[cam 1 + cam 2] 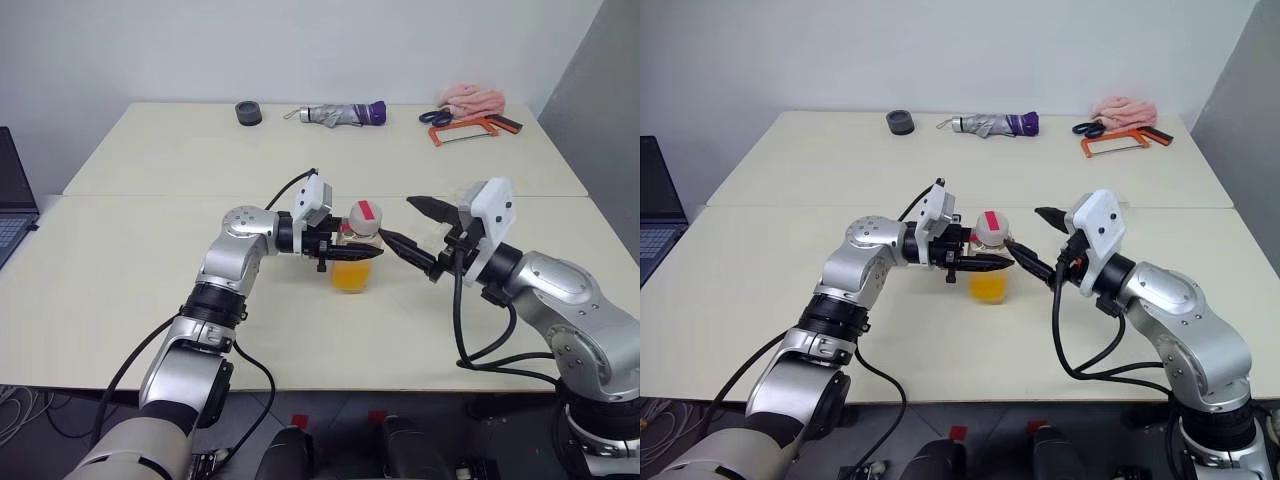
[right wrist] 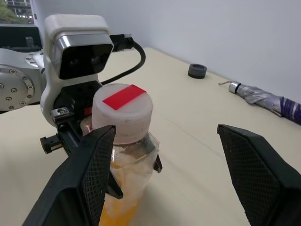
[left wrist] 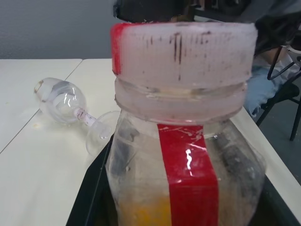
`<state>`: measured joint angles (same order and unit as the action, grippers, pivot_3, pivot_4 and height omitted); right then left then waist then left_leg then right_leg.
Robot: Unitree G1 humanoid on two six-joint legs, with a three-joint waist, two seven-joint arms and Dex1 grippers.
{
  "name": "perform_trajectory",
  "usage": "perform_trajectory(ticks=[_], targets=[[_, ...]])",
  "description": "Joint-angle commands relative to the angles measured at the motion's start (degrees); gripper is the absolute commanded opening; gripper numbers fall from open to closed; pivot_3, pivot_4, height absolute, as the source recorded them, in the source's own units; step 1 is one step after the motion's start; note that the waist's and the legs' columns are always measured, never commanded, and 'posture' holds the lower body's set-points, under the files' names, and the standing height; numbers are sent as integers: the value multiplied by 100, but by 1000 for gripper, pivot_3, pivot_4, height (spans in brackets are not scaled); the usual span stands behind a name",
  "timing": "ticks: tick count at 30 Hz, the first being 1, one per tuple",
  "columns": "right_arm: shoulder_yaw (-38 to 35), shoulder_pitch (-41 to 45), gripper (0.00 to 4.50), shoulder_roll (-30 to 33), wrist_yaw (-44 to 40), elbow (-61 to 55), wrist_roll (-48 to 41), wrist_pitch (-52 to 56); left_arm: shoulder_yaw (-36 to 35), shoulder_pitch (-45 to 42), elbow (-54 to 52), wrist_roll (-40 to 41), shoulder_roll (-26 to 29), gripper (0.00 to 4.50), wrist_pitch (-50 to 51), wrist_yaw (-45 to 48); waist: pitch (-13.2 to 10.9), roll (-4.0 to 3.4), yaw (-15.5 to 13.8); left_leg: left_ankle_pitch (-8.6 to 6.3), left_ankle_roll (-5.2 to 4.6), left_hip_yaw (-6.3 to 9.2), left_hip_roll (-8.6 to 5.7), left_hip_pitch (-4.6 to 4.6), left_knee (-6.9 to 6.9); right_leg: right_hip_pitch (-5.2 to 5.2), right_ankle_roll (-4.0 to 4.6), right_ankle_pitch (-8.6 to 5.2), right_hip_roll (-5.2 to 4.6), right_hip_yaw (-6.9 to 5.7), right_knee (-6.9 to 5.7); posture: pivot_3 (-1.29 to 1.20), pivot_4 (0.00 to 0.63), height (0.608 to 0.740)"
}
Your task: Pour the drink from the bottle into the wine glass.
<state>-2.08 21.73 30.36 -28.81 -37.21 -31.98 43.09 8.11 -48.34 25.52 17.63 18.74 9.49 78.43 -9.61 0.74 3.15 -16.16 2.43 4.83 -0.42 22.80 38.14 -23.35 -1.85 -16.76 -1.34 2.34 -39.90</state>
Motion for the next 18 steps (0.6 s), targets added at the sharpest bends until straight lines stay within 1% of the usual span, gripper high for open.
perform_trajectory(ticks=[1, 4, 12, 18], targets=[[-213, 115, 3667, 26, -80, -397, -444, 64, -105, -189, -149, 109, 1, 1715, -118, 50, 0, 0, 1, 0, 0, 0, 0, 0, 0, 0, 0, 0, 0, 0, 0, 0, 150, 740], [46, 399, 3667, -171, 130, -355, -411, 94, -117, -214, -135, 120, -3, 1715, -122, 55, 0, 0, 8, 0, 0, -1, 0, -2, 1, 1, 0, 0, 1, 1, -1, 0, 150, 740], [664, 821, 3667, -486, 428, 76, 325, -230, -104, -246, -135, 116, -23, 1714, -119, 91, 0, 0, 1, 0, 1, -2, 0, -1, 1, 1, 0, 0, 0, 3, -1, 0, 150, 740], [778, 879, 3667, -545, 458, 293, 680, -415, -103, -246, -141, 105, -32, 1714, -119, 111, 0, 0, 2, 1, 1, 1, 0, -1, 1, 1, 0, 0, 1, 0, 0, 0, 150, 740]])
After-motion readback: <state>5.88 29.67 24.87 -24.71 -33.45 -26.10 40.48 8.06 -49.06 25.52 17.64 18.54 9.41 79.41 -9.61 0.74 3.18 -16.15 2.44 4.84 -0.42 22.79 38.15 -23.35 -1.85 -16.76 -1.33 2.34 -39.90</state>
